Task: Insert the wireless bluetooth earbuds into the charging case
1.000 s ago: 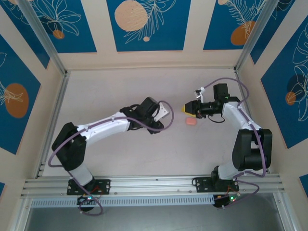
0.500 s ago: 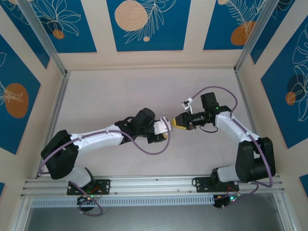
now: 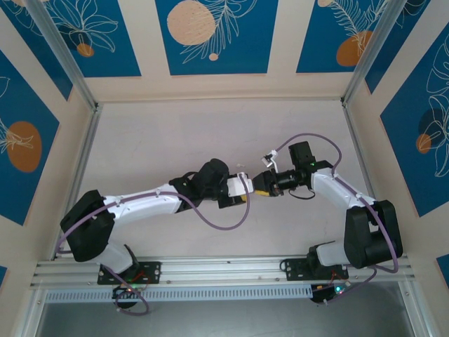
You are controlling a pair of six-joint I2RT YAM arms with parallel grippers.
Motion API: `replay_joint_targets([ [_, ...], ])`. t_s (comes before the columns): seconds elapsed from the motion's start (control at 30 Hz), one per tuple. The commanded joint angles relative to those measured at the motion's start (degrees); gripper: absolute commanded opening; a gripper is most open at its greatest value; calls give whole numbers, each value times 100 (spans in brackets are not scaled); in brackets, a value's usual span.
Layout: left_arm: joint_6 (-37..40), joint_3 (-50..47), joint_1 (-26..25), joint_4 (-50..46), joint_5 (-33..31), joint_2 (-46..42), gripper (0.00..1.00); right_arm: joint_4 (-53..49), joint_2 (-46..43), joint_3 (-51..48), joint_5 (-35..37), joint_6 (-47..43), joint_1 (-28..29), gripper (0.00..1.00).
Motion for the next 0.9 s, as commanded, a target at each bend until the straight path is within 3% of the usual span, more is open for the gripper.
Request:
replay_joint_targets([
  [0.0,-39,24,-71,130,-39,-20,32,123,-116,-62,-171,173,46,43],
  [0.47,-118,81,-92,99,-120,-71,32,116,153,48,-378,122,172,43],
  [0.87,-159,124,-135,87,-182,-142,32,209,409,178,-313,138,335,37],
])
